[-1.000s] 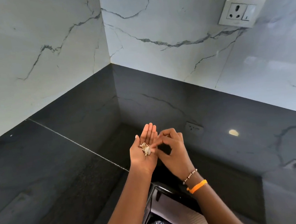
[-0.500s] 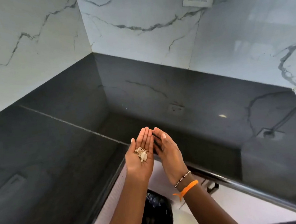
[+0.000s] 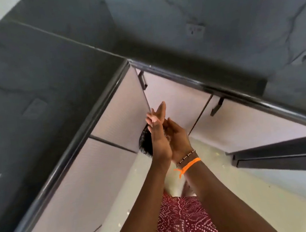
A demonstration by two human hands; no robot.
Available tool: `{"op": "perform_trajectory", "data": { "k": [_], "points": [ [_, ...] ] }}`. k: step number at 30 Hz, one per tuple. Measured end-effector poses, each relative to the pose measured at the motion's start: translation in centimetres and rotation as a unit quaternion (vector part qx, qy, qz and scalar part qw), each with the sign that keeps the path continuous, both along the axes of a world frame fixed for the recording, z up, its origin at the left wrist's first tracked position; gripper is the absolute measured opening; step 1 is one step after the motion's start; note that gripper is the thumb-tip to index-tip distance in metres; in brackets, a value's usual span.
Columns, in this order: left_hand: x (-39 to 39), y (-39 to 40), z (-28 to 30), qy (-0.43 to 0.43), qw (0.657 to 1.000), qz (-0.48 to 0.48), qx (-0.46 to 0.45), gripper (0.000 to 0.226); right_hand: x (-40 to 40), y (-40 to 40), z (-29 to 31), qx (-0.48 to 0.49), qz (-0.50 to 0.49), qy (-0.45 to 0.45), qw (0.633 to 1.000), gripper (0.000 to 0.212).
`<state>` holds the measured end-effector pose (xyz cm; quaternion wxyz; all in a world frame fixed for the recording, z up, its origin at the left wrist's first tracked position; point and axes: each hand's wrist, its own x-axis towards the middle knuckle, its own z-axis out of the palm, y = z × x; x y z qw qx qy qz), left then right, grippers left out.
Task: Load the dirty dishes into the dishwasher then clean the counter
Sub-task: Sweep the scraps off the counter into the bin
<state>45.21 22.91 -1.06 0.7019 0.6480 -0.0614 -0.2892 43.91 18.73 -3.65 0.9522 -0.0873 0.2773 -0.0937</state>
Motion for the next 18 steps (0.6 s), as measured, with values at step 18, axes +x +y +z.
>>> {"op": "perform_trajectory", "data": {
  "k": [18],
  "points": [
    [3.7, 2.1, -20.1, 0.123, 0.981, 0.058, 0.138, 0.063, -1.1, 0.6, -21.0, 0.109, 0.019, 0.303, 0.947, 0.043]
  ]
}}
